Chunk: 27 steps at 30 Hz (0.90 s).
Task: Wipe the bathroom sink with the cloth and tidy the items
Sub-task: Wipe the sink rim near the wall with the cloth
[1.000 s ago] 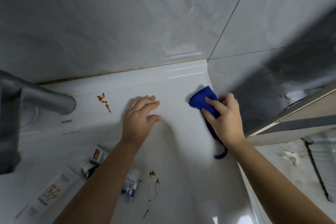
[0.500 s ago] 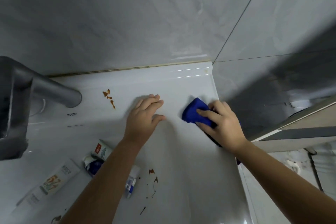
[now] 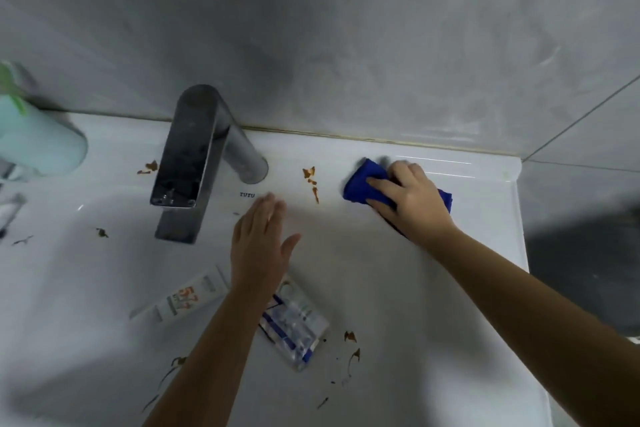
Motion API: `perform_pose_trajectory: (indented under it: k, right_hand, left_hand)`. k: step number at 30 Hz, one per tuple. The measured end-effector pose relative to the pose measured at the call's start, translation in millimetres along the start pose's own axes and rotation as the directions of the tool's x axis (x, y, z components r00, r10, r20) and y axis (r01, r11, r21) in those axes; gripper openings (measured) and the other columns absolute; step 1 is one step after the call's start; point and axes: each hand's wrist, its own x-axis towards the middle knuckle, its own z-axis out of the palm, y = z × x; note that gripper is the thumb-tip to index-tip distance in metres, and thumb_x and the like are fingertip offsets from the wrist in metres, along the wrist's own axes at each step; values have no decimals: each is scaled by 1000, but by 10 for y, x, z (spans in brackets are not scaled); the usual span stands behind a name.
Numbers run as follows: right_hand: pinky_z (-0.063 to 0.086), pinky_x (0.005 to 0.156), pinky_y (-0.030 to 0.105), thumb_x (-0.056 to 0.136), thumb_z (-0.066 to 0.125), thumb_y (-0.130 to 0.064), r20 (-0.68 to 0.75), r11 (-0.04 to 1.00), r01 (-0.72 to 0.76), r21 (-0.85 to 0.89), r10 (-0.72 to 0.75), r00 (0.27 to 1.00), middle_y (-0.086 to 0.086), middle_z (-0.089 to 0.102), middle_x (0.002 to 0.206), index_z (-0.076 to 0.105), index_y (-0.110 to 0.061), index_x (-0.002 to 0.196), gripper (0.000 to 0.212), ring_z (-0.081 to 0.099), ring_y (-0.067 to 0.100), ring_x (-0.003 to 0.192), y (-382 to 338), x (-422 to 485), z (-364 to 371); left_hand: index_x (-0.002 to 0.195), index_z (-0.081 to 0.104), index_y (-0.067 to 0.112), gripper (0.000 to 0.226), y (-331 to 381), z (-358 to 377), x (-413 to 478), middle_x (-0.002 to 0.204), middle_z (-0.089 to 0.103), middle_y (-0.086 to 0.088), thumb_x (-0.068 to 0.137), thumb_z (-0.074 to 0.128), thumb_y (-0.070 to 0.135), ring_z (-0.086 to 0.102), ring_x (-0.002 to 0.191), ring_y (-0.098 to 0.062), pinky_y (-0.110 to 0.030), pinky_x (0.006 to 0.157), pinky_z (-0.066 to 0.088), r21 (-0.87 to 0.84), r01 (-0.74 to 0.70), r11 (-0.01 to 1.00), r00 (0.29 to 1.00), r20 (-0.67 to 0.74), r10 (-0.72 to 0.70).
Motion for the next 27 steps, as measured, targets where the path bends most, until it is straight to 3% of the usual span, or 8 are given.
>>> perform_pose_trajectory:
  k: [7, 9, 12, 15, 18, 21, 24, 27]
  right_hand:
    - [51, 63, 42, 79, 61, -25, 41, 960, 280, -22, -279, 960, 17, 64, 97, 69, -6, 97, 27, 59, 39, 83, -669, 980, 559]
    - [49, 64, 39, 82, 49, -32, 79, 959, 282, 39, -284, 956, 16, 63, 100, 69, -8, 100, 35, 57, 35, 83, -709, 914, 531]
    - [46, 65, 34, 78, 66, -27, 121, 953, 282, 107, -294, 948, 13, 62, 96, 66, -10, 105, 32, 54, 29, 81, -528, 379, 327]
    - [44, 61, 31, 71, 77, -18, 95, 980, 185, 74, -192, 977, 13, 61, 87, 67, -7, 103, 36, 53, 27, 77, -399, 173, 203]
    - [50, 62, 38, 80, 56, -31, 28, 996, 54, 69, -56, 998, 18, 59, 87, 68, -5, 99, 34, 55, 35, 78, -564, 607, 381]
    - [50, 65, 43, 81, 54, -30, 59, 994, 90, 60, -93, 994, 20, 61, 99, 66, -5, 102, 35, 57, 39, 82, -856, 772, 571]
    - [50, 60, 38, 80, 54, -33, 111, 991, 119, 62, -126, 986, 17, 61, 91, 67, -6, 102, 38, 57, 36, 76, -731, 372, 418]
    - [45, 61, 37, 82, 51, -37, -15, 978, -207, 16, 207, 978, 19, 57, 87, 66, -5, 105, 41, 55, 38, 76, -407, 87, 191]
  left_hand:
    - [121, 57, 2, 67, -184, 30, 7, 128, 56, -17, 66, 81, 32, 55, 115, -32, -47, 88, 47, -17, -85, 996, 996, -6, 85]
    - [119, 58, 3, 53, -232, 5, -63, 127, 57, -16, 80, 62, 37, 54, 116, -30, -46, 90, 46, -17, -91, 996, 994, -62, 90]
    - [113, 62, 2, 50, -242, -84, -252, 121, 60, -16, 89, 42, 41, 48, 115, -26, -38, 90, 43, -96, -33, 995, 992, -126, 21]
    - [112, 63, 2, 49, -209, -90, -386, 120, 61, -16, 88, 43, 39, 44, 115, -24, -37, 90, 43, -147, -28, 989, 992, -127, 9]
    - [114, 62, 2, 47, -216, -75, -449, 121, 60, -16, 85, 45, 36, 41, 118, -23, -38, 93, 38, -161, -36, 986, 994, -104, 20]
    - [114, 62, 2, 48, -266, -52, -463, 122, 60, -16, 85, 45, 36, 40, 119, -24, -40, 94, 38, -145, -12, 989, 996, -93, -1]
    - [113, 62, 2, 47, -289, -57, -469, 121, 60, -16, 85, 46, 35, 42, 118, -24, -40, 92, 41, -166, 10, 986, 995, -96, -26]
    - [112, 63, 3, 46, -269, -68, -461, 119, 61, -15, 85, 45, 35, 47, 117, -26, -40, 90, 44, -171, 16, 985, 995, -94, -33]
